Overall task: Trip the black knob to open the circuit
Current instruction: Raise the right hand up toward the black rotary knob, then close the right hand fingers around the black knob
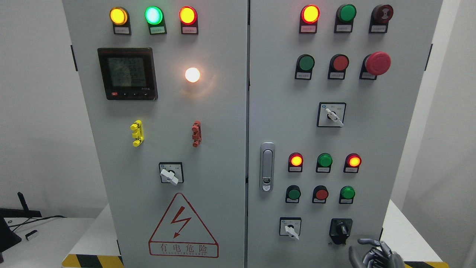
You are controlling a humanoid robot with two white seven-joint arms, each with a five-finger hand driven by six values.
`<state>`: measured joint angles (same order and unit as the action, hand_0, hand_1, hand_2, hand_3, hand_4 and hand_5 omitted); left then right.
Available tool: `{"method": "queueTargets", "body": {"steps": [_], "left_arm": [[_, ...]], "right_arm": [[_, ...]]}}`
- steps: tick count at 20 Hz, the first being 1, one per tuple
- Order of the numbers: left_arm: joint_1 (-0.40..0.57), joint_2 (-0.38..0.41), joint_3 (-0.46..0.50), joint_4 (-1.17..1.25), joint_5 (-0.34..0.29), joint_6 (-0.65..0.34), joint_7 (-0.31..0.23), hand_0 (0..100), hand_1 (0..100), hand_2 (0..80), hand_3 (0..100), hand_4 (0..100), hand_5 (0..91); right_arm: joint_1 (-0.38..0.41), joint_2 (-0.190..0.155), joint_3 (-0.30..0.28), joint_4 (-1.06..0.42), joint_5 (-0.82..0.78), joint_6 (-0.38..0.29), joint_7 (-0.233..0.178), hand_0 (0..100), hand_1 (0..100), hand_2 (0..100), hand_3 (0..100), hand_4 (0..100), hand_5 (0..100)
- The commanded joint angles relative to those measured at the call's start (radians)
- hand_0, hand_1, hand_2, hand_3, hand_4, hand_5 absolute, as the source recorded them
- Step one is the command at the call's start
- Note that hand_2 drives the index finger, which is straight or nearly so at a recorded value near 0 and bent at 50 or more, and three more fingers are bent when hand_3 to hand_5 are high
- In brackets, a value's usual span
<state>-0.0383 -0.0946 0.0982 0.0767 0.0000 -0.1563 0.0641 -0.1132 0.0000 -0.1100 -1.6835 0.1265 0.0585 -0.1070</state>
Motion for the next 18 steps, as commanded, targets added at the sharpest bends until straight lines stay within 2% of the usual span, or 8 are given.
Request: {"method": "queueTargets", "body": {"steps": [1,18], "left_arm": [[0.000,-0.001,0.000,0.000,0.005,0.000,0.000,12,39,0.0,0,0,0.0],[0.000,0.001,0.000,0.000,0.005,0.000,0.000,12,39,0.0,0,0,0.0]], "right_arm": [[-0.013,0.021,0.006,0.030,-0.001,0.000,0.003,35,67,44,87,97,100],[-0.036,0.025,0.013,0.039,-0.005,-0.002,0.010,37,64,47,89,97,100]]}}
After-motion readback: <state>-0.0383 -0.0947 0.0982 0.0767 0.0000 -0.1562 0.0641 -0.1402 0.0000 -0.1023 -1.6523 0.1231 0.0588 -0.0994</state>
